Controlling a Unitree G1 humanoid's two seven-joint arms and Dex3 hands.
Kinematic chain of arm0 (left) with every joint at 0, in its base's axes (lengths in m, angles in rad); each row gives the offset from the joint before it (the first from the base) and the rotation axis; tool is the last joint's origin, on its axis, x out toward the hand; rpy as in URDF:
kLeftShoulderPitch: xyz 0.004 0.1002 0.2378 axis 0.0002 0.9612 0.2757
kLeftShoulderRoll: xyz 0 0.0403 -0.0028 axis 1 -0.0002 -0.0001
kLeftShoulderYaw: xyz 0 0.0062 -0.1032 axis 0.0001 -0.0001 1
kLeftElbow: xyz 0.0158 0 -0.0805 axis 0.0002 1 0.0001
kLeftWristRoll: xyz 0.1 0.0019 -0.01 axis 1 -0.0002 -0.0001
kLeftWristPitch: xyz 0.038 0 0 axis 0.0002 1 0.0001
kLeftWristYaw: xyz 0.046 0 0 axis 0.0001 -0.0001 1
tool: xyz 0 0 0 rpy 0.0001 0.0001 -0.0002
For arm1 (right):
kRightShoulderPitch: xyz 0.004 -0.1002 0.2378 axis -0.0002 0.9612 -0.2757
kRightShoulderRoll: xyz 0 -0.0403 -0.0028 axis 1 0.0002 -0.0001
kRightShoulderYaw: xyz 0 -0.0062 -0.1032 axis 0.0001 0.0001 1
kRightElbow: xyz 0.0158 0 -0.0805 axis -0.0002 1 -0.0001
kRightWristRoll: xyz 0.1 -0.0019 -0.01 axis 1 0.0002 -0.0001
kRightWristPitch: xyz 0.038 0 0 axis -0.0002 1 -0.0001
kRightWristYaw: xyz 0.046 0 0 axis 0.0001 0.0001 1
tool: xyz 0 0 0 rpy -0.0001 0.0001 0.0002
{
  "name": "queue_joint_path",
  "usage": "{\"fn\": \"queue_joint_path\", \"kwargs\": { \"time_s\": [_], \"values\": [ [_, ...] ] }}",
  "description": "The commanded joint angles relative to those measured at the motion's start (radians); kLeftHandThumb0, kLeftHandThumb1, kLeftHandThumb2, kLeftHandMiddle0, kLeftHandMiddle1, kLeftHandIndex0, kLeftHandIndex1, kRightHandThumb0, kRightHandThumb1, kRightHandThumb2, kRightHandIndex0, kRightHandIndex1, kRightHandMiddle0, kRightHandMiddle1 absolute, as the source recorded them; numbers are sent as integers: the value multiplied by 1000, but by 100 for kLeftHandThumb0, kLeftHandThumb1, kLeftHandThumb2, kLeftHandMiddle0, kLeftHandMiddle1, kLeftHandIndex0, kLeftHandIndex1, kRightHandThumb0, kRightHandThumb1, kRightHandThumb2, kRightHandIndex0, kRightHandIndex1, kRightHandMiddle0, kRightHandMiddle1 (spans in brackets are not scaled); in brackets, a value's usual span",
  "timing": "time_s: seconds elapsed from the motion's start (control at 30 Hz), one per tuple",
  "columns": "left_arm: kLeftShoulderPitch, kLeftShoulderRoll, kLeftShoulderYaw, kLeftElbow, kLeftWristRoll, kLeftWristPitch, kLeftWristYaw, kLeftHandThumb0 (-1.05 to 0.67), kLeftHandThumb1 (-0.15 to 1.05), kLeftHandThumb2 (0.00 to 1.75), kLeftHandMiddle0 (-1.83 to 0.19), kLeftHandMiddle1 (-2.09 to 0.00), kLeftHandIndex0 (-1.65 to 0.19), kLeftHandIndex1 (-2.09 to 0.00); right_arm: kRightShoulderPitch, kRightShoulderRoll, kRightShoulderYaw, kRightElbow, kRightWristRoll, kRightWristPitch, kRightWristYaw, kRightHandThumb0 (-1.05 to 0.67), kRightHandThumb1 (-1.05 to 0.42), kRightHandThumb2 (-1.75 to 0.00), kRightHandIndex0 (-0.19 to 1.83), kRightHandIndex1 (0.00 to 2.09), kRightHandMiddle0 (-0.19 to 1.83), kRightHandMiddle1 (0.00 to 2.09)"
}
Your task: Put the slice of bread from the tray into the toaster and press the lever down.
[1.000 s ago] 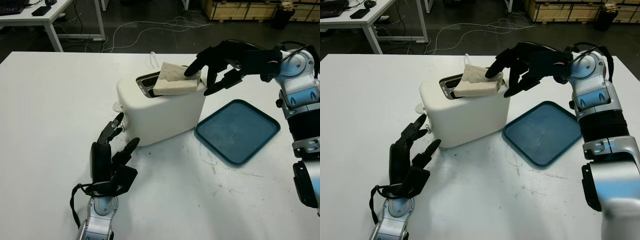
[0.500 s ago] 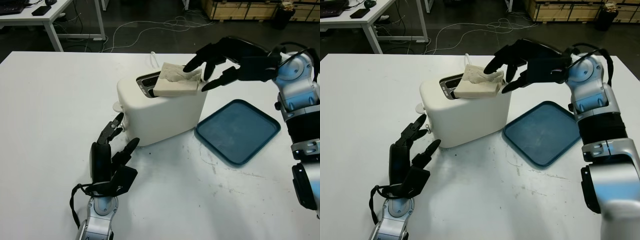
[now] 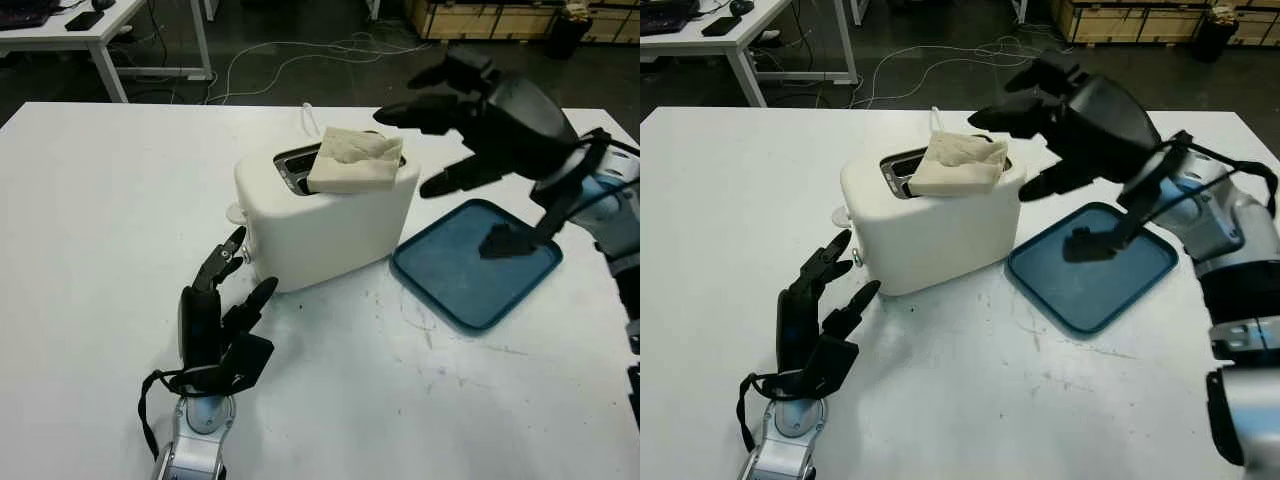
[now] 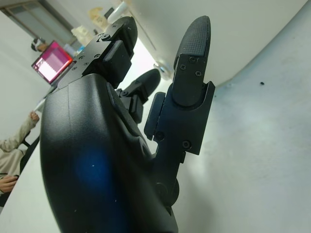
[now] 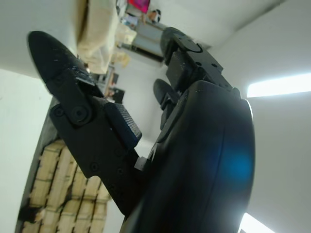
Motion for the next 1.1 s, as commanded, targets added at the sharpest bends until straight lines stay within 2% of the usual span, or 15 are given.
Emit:
{"fn": "queue_joint_path", "kwargs": {
  "time_s": [0.0, 0.1, 0.3, 0.43, 0.6, 0.73, 0.87, 1.07],
  "values": [
    [7, 6, 1, -11, 6, -11, 1, -59, 92, 17, -35, -78, -55, -1, 39, -20, -10, -40, -51, -15, -50, -100, -54, -1, 0, 72, 40, 3],
    [10, 3, 1, -17, -2, -10, -3, -58, 92, 17, -35, -78, -55, -1, 82, -26, -14, -65, -107, -6, -103, -101, -57, -1, 0, 70, 41, 4],
    [9, 4, -2, -18, 0, -8, -6, -58, 92, 16, -35, -78, -54, -1, 79, 33, 18, 81, -80, -54, -194, -92, -53, 0, 0, 68, 42, 4],
    [9, 3, -2, -19, 0, -5, -7, -58, 92, 16, -35, -78, -54, 0, 42, 103, 37, 238, -49, -97, -266, -75, -58, -1, 4, 76, 49, 7],
    [15, 3, -3, -25, 4, -2, -7, -58, 92, 17, -35, -78, -54, -1, 3, 170, 49, 362, 11, -118, -263, -58, -62, -1, 13, 81, 53, 9],
    [19, 1, -3, -27, 6, 0, -4, -59, 92, 17, -35, -78, -55, -1, -28, 202, 53, 420, -3, -121, -326, -58, -64, -1, 24, 86, 58, 12],
    [19, 1, -4, -24, 6, -8, -2, -58, 92, 16, -35, -79, -55, -1, -51, 207, 65, 447, -22, -121, -382, -62, -69, -1, 26, 95, 59, 13],
    [21, -2, -7, -31, 10, 5, -3, -60, 92, 18, -35, -79, -54, 0, -63, 210, 74, 472, -29, -155, -472, -57, -65, 0, 28, 100, 63, 16]
  ]
}}
